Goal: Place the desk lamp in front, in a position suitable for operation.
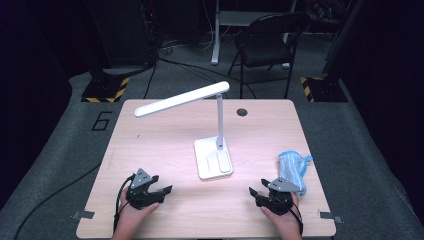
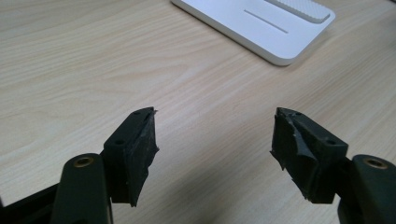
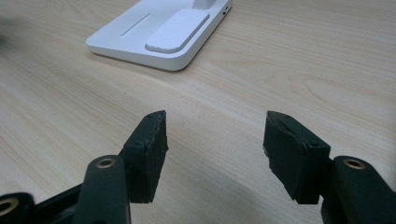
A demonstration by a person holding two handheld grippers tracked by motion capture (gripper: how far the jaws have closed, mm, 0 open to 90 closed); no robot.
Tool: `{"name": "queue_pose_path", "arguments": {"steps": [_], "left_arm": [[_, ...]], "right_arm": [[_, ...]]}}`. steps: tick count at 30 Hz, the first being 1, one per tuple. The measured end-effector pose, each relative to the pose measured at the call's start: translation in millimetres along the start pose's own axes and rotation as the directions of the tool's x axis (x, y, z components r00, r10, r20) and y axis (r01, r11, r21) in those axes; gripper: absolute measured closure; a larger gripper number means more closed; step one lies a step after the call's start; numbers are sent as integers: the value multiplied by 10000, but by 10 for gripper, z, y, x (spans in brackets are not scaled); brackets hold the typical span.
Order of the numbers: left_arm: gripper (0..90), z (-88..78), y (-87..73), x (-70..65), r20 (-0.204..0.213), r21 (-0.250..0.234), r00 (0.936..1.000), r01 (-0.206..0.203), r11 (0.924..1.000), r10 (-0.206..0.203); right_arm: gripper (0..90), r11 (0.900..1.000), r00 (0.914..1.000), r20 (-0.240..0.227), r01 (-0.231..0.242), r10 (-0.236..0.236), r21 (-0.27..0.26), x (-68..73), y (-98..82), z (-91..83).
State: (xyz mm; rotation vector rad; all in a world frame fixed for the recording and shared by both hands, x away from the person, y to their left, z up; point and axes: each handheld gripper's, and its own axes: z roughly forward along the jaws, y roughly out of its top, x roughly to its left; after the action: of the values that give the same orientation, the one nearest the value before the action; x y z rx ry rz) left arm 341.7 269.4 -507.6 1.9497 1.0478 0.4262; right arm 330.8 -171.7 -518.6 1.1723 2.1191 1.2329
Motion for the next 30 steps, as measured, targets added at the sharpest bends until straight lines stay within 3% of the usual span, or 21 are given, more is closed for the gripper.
{"name": "queue_pose_path", "arguments": {"steps": [3,8,12,13,14,22,26,30], "left_arm": [[283,9,16,-19,117,-178,9997,198,9996,-196],[354,39,9,-44,348,147,9992,167,9998,-172],[407,55,41,-74,243,2,9994,-226,9997,226],[413,53,56,-99,516,31,9987,-20,10000,19],[430,58,70,-97,460,-50,9985,-286,9996,288],[428,111,223,-159,683,134,9963,-531,9985,520],[439,117,316,-183,735,-67,9962,-462,9989,465],[467,123,433,-215,765,-108,9947,-676,9977,682]], "right_arm": [[396,10000,10000,44,48,-48,37,-2,-5,-1],[399,9999,9999,43,-135,135,29,3,1,-15],[399,9998,9999,26,-171,171,-58,11,17,-23],[399,9999,9999,38,-152,152,-32,11,16,-29],[398,10000,10000,-10,-89,89,3,14,4,-30],[399,9998,9999,-23,-162,163,128,6,-12,-30],[405,9998,9999,-57,-149,150,97,6,-21,-51],[415,9998,9998,-92,-161,162,108,2,-28,-72]]}}
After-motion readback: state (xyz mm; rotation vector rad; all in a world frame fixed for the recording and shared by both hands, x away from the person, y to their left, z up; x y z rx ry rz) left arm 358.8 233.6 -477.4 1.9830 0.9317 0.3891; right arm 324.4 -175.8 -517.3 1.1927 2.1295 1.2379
